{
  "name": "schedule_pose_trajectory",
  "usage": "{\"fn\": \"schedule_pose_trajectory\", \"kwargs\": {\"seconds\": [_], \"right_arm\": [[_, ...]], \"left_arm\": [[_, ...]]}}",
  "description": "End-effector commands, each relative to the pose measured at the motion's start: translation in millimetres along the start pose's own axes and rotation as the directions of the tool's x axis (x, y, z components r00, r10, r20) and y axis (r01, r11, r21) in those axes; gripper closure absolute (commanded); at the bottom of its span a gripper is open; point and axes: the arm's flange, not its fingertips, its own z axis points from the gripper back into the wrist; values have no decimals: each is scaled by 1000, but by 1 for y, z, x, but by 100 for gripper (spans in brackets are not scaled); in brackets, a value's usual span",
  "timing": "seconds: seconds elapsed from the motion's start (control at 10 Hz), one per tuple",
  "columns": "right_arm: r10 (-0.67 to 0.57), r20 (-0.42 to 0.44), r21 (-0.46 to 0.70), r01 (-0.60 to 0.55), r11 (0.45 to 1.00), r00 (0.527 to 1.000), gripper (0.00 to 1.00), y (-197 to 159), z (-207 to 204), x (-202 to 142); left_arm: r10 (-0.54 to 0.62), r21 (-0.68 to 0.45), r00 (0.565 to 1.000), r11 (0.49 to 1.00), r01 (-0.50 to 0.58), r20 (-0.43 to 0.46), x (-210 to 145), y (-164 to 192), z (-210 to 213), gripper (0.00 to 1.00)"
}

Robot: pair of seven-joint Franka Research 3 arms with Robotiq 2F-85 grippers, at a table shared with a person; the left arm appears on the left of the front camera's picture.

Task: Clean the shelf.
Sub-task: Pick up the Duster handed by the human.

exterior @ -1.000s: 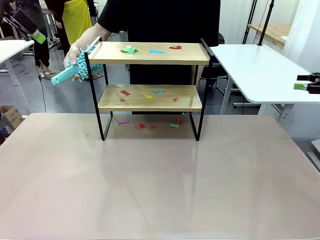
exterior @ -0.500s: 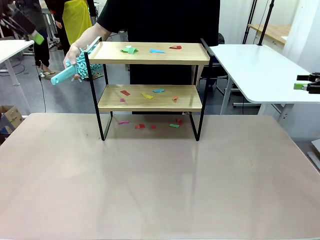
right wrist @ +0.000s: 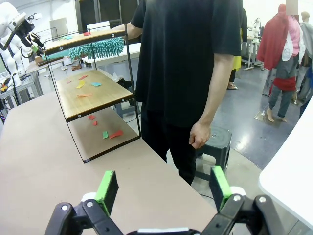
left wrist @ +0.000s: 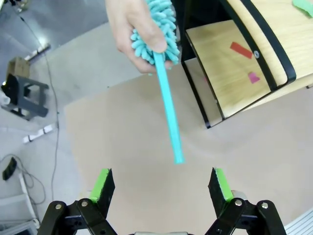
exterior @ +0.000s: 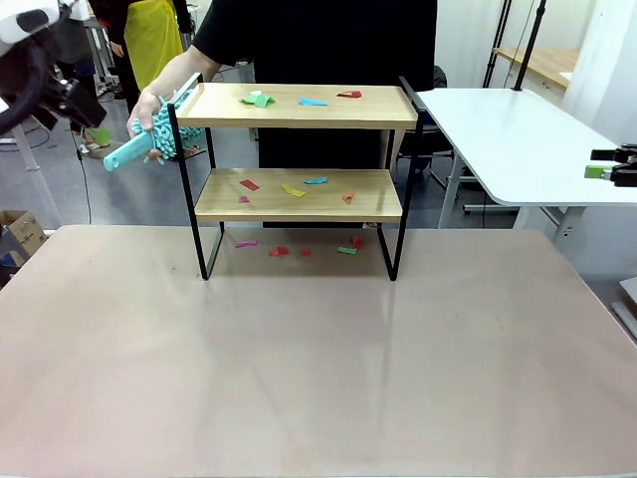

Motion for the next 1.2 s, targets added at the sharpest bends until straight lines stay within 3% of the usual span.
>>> {"fn": "schedule_pose_trajectory", "kwargs": {"seconds": [0.0,0.3,0.4,0.9,1.0,1.1], "right_arm": [[4,1,2,-4,1000,1000,0,1,-1,2],[4,1,2,-4,1000,1000,0,1,-1,2],[4,1,2,-4,1000,1000,0,1,-1,2],[4,1,2,-4,1000,1000,0,1,-1,2],[4,1,2,-4,1000,1000,0,1,-1,2],[4,1,2,-4,1000,1000,0,1,-1,2]], "left_arm": [[13,-1,1000,1000,-13,19,-1,-8,-12,0],[15,-13,999,1000,-15,41,6,-27,-33,0],[31,32,998,999,-33,62,8,-31,-39,0],[54,30,999,998,-54,-4,22,-28,-60,0],[45,19,998,999,-45,-34,23,-27,-63,54],[49,43,999,998,-49,-20,23,-27,-63,56]]}}
